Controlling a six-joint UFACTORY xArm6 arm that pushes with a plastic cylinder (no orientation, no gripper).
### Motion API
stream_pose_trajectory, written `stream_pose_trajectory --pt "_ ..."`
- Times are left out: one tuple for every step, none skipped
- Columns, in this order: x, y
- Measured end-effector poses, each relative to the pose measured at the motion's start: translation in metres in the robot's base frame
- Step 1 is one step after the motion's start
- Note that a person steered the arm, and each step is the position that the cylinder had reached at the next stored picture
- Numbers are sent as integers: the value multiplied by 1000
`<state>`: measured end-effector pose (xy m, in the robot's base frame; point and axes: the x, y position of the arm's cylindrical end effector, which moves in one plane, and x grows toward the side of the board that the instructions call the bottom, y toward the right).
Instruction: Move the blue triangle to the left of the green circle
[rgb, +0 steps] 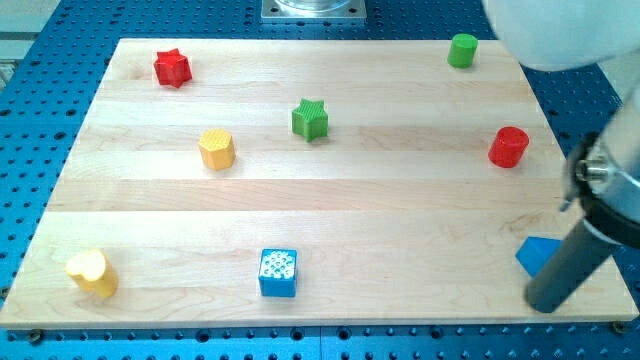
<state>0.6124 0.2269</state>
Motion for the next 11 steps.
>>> stream_pose_trajectory --pt "-6 10" --pt "-41 -23" --pt "-59 -40" --pt "-24 -13" --pt "-42 8" --pt "-63 0" --pt "-80 -4" --pt "-101 -9" --pt "-90 -58" --pt "-90 -92" --pt "-128 -113"
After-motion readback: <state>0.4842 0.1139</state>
